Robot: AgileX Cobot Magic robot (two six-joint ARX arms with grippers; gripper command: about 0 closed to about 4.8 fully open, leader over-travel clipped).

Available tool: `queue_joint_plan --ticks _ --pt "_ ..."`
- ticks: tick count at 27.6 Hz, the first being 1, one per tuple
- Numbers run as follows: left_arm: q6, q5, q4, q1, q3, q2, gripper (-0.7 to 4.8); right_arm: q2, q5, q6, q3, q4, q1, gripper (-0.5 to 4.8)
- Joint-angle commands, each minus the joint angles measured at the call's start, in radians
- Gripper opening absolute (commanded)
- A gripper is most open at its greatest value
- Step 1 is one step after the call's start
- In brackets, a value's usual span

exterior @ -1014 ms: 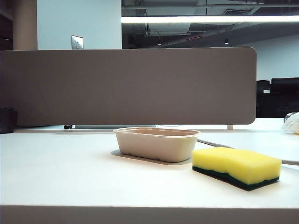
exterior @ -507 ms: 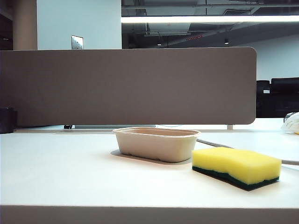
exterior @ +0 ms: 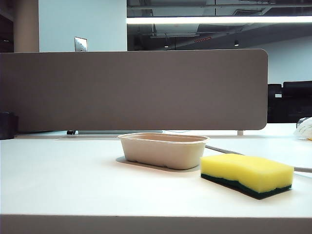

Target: Take out the cleaning sponge from the paper lunch box and place it on the table.

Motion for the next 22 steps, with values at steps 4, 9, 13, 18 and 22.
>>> queue_joint_plan --ticks 4,9,13,18,22 --pt "0.002 0.000 0.014 0.000 0.001 0.002 -0.05 0.000 0.001 -0.010 0.000 0.098 0.000 -0.08" --pt "0.001 0.000 0.013 0.000 0.001 0.002 -0.05 0.000 0.002 -0.015 0.000 0.093 -0.001 -0.08" --pt "0.002 0.000 0.013 0.000 0.001 0.002 -0.05 0.000 0.001 -0.029 0.000 0.077 0.000 -0.08" --pt "0.001 0.000 0.010 0.000 0.001 0.002 -0.05 0.000 0.001 -0.041 0.000 0.068 0.000 -0.08" --pt "0.001 0.000 -0.002 0.000 0.001 0.002 -0.05 0.000 -0.018 -0.041 0.000 0.066 0.000 -0.08"
